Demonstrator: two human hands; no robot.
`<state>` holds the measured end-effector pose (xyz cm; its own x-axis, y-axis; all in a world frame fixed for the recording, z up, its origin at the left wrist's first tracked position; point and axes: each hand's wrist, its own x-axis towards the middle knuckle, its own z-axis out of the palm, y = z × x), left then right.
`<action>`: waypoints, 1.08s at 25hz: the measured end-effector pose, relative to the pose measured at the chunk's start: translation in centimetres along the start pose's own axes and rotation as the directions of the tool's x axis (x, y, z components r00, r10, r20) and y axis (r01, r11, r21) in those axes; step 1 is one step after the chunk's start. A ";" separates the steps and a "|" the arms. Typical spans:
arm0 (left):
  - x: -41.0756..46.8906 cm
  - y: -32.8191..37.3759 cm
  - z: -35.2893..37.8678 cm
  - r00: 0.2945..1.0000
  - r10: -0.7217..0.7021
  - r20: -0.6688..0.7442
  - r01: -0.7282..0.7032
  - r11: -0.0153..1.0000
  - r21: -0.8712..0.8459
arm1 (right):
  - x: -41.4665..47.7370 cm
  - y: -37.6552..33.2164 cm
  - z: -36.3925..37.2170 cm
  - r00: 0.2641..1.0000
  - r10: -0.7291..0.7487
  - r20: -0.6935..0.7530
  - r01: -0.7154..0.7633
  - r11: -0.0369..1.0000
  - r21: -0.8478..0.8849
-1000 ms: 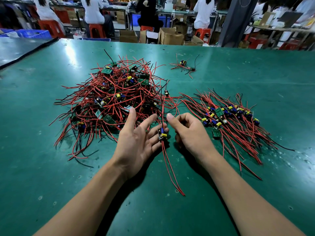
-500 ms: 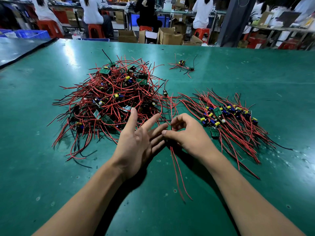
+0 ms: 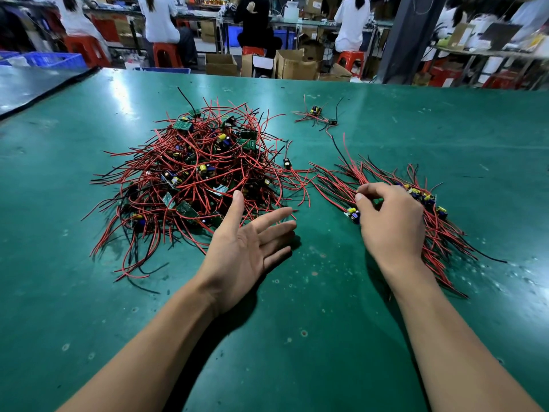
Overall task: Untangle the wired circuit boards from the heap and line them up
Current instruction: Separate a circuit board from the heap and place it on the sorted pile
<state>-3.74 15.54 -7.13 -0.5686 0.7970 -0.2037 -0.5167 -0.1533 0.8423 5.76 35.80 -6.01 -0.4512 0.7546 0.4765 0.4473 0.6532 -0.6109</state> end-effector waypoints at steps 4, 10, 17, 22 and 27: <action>0.0 -0.1 0.0 1.000 -0.003 0.006 0.003 1.000 0.008 | -0.2 -0.4 -0.1 0.995 -0.086 -0.053 0.075 0.981 -0.178; 0.2 -0.2 0.1 1.000 -0.004 0.002 0.004 1.000 0.006 | -2.5 -2.3 2.5 0.886 -0.291 0.360 0.280 0.956 0.084; 0.4 -0.3 -0.1 1.000 0.002 0.007 -0.002 1.000 0.007 | -1.8 -0.8 2.3 0.932 -0.250 0.264 0.286 0.952 -0.107; 0.4 -0.4 -0.3 1.000 0.004 0.003 -0.004 1.000 0.004 | -0.7 1.1 1.9 0.968 -0.087 0.237 0.155 0.946 -0.286; 0.4 -0.4 -0.4 1.000 -0.001 -0.003 0.001 1.000 0.004 | -0.1 1.8 1.9 0.964 -0.017 0.266 0.103 0.944 -0.313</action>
<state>-4.03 15.70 -7.75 -0.5699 0.7954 -0.2061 -0.5145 -0.1499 0.8443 5.12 36.77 -8.40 -0.6479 0.6994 0.3019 0.6172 0.7142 -0.3301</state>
